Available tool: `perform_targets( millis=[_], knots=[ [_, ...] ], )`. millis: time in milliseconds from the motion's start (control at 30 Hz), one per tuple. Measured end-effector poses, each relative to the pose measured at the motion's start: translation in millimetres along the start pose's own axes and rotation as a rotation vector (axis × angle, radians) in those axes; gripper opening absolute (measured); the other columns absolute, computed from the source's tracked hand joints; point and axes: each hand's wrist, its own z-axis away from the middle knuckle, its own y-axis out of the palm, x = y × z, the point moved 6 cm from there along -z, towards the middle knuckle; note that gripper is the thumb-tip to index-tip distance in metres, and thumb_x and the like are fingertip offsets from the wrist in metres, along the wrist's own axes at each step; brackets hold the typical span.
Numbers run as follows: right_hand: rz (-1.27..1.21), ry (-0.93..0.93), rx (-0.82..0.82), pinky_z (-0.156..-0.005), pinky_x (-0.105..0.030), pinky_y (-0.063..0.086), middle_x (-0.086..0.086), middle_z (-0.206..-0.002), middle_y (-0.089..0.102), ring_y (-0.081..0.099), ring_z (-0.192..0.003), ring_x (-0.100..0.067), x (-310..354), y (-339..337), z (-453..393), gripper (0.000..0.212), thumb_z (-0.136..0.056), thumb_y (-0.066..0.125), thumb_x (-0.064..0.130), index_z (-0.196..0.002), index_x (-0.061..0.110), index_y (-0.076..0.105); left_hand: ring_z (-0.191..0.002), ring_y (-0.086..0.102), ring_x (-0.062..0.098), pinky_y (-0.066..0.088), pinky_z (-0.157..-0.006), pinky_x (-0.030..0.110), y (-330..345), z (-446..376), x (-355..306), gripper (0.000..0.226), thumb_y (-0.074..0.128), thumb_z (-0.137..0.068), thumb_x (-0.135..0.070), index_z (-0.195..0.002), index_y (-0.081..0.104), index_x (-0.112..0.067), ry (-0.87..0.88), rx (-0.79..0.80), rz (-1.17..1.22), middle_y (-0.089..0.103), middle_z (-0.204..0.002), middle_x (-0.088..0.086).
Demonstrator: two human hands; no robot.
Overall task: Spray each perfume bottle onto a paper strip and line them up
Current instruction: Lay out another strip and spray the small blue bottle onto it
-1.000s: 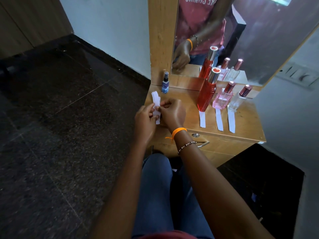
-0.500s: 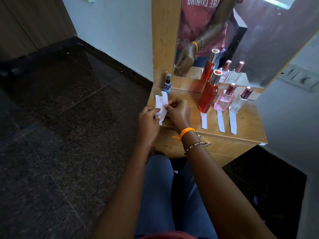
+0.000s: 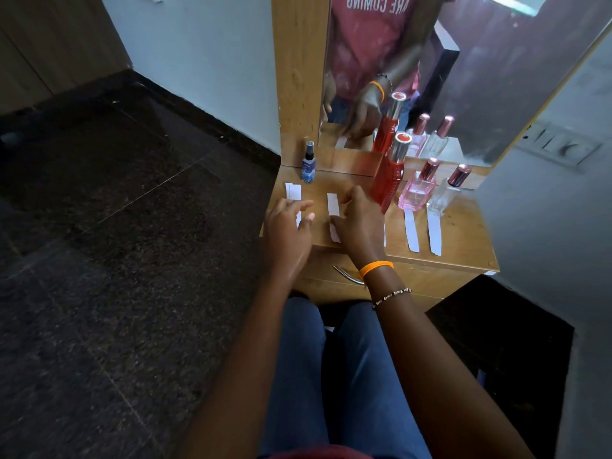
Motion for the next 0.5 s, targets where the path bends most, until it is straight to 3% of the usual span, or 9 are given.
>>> perform_targets(
  millis=[133,267,367,500],
  knots=[
    [0.006,-0.135,-0.077,-0.074,-0.033,0.040,-0.016,-0.110,0.054,0.055,-0.097,-0.033,18.2,-1.2,-7.2,0.034,-0.078,0.070,0.008,-0.106,0.002,0.052,-0.111,0.054,0.022,0.048,-0.092,0.038,-3.3,-4.2,0.5,0.027,0.057,-0.088,-0.007,-0.111,0.064,-0.016,-0.023,-0.008,0.036,0.059,-0.116,0.003],
    [-0.146,-0.178,0.001,-0.084,-0.039,0.049,-0.018,-0.117,0.059,0.058,-0.103,-0.032,38.3,11.4,-35.9,0.042,-0.081,0.067,0.005,-0.119,0.004,0.051,-0.107,0.056,0.023,0.042,-0.084,0.023,-6.0,-7.0,3.8,0.029,0.055,-0.086,0.001,-0.110,0.064,-0.013,-0.036,-0.026,0.075,0.059,-0.113,0.006],
    [-0.183,-0.163,0.118,-0.074,-0.024,0.040,-0.014,-0.108,0.061,0.057,-0.095,-0.026,47.0,29.7,-59.6,0.041,-0.080,0.065,0.003,-0.119,0.002,0.049,-0.107,0.056,0.021,0.040,-0.081,0.019,-8.4,-8.3,4.9,0.032,0.052,-0.086,0.004,-0.112,0.063,-0.011,-0.043,-0.040,0.099,0.059,-0.113,0.007],
    [-0.198,-0.173,0.090,-0.064,-0.022,0.033,-0.016,-0.093,0.063,0.052,-0.079,-0.019,48.5,31.0,-66.9,0.022,-0.081,0.057,-0.005,-0.102,-0.002,0.052,-0.106,0.055,0.014,0.041,-0.071,0.010,-10.9,-8.8,4.5,0.034,0.048,-0.088,0.006,-0.113,0.062,-0.012,-0.048,-0.041,0.145,0.058,-0.116,0.007]
  ],
)
